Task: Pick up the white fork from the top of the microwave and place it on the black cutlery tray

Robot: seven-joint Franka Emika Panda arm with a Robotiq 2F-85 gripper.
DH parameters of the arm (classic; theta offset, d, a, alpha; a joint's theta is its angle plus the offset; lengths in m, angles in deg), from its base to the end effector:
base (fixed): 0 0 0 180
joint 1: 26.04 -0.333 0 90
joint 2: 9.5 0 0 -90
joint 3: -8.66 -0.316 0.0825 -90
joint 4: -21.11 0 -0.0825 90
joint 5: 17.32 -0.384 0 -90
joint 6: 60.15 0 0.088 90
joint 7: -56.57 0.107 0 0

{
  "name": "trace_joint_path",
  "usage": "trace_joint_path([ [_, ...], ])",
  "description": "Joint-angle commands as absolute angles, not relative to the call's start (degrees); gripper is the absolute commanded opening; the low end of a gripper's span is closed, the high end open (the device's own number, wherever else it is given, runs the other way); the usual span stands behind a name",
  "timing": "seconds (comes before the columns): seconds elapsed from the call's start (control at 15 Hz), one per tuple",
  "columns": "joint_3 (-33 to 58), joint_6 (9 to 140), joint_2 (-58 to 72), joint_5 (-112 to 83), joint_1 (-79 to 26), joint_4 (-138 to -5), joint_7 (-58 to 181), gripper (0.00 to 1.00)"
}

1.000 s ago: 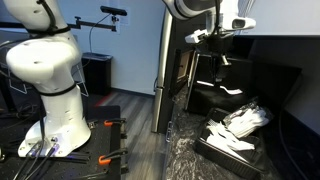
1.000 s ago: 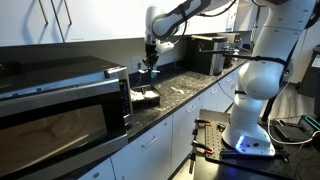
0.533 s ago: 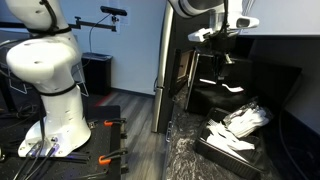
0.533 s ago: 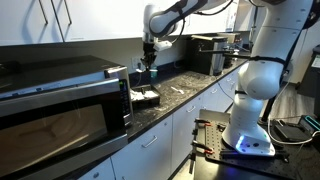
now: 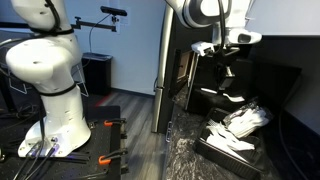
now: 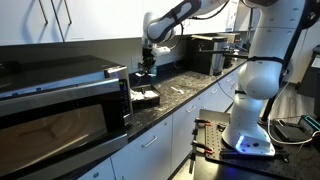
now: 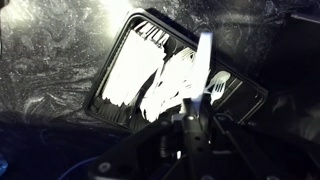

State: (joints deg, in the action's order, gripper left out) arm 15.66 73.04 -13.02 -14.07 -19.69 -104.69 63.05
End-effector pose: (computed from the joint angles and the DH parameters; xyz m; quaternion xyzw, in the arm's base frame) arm 0.5235 -0.1259 0.4295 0.9833 -0.1545 0.0936 0.0243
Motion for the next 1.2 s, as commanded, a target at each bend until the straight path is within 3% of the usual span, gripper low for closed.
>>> trace_joint_path([
  [0.0, 15.9, 77.3, -9.1, -15.8, -19.1, -103.9, 66.2, 0.03],
  [1.13, 19.5, 87.5, 6.3, -16.0, -19.1, -100.8, 76.1, 0.03],
])
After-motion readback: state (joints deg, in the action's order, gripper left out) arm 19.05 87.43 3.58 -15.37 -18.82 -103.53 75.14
